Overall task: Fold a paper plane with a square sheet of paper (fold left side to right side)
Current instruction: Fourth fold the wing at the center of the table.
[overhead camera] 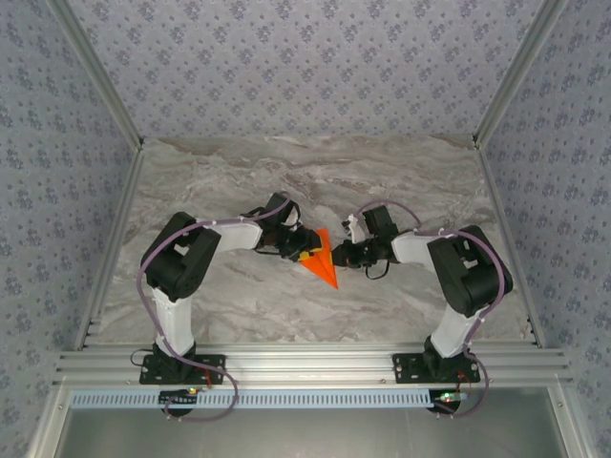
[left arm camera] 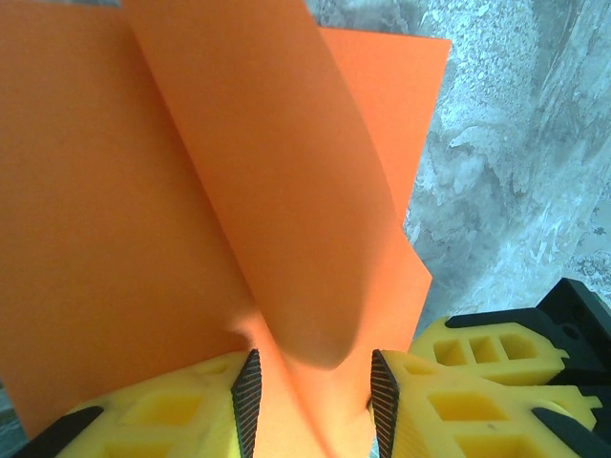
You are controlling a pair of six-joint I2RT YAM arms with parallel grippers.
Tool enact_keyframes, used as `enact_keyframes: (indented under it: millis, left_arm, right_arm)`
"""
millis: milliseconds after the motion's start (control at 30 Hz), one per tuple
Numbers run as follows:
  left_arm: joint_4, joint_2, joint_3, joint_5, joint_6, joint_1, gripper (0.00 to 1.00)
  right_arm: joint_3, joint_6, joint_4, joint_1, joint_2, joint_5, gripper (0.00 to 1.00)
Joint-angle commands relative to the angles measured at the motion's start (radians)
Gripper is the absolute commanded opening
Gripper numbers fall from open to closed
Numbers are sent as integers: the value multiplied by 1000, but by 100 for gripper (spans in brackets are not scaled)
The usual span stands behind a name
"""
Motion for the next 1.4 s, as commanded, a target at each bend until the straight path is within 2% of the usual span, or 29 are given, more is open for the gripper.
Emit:
enact_keyframes:
  millis: [0, 567, 900, 1167, 1367]
  left_arm:
    - [-48, 20, 8, -19, 13, -7, 38]
    - [-84, -45, 38, -30, 43, -6, 37]
    - [-106, -15, 126, 27, 69, -12, 17]
    - [-97, 65, 185, 67, 73, -26, 15]
    - [-110, 100, 186, 54, 84, -27, 14]
  right_arm:
    - [20, -25, -48, 8, 29, 28, 8]
    - [63, -75, -162, 37, 73, 101, 9]
    - [65, -85, -181, 43, 76, 117, 9]
    - [72, -88, -193, 49, 81, 123, 9]
    - [80, -88, -200, 54, 84, 123, 9]
